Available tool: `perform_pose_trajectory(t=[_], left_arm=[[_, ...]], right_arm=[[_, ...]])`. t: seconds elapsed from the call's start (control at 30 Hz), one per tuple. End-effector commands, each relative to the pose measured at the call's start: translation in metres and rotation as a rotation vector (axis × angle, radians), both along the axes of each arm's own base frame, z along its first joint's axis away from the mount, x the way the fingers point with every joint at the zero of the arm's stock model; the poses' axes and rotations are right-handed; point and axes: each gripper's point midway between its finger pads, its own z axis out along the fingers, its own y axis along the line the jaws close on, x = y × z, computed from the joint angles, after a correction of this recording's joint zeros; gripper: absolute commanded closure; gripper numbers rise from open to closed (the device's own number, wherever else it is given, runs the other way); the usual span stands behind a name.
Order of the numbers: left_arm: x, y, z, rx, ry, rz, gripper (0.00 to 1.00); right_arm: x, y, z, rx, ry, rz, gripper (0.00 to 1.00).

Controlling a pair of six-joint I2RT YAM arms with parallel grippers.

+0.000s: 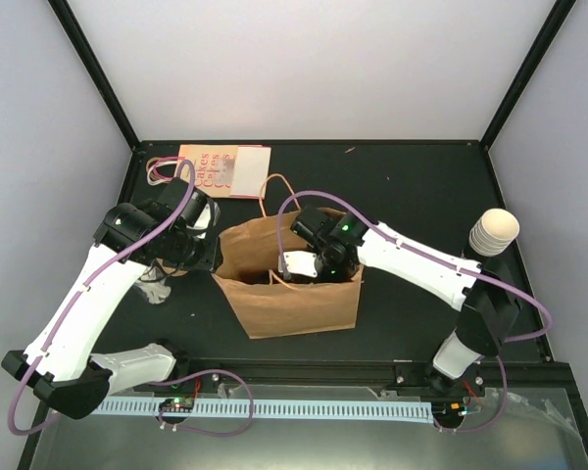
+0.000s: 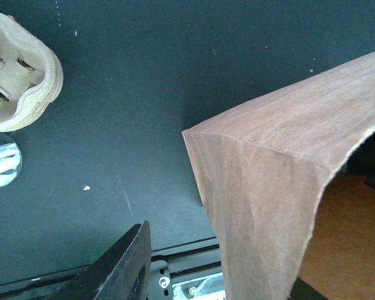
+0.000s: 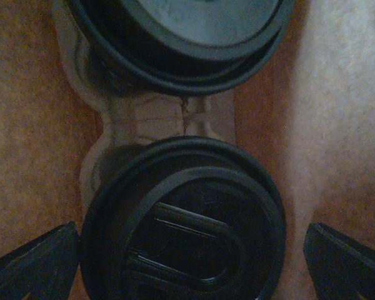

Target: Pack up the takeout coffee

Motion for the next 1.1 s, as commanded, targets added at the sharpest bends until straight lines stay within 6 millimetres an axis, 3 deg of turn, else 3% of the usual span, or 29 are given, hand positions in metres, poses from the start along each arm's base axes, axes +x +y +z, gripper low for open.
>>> perform_pose_trajectory(t=[0.0,0.37,0.6,1.07], left_arm=[[-0.004,-0.002,0.001,-0.003,0.019,-0.02,0.65],[-0.004,-0.009,0.002,-0.037,0.027,-0.041,0.98],[0.001,-0.017,0.011,-0.057,0.013,-0.059,0.98],[0.004,-0.02,0.016,-0.057,-0.004,-0.068,0.98]], right_arm=[[-0.007,-0.004,0.025,0.024,0.003,-0.017,0.0],[0.002,0.017,0.049,0.159,-0.053,-0.087,0.0],[-0.009,0.041,0.045,0.176,-0.047,-0.082,0.0],[-0.005,0.061,0.107,0.334,-0.046,-0.169,0.0]])
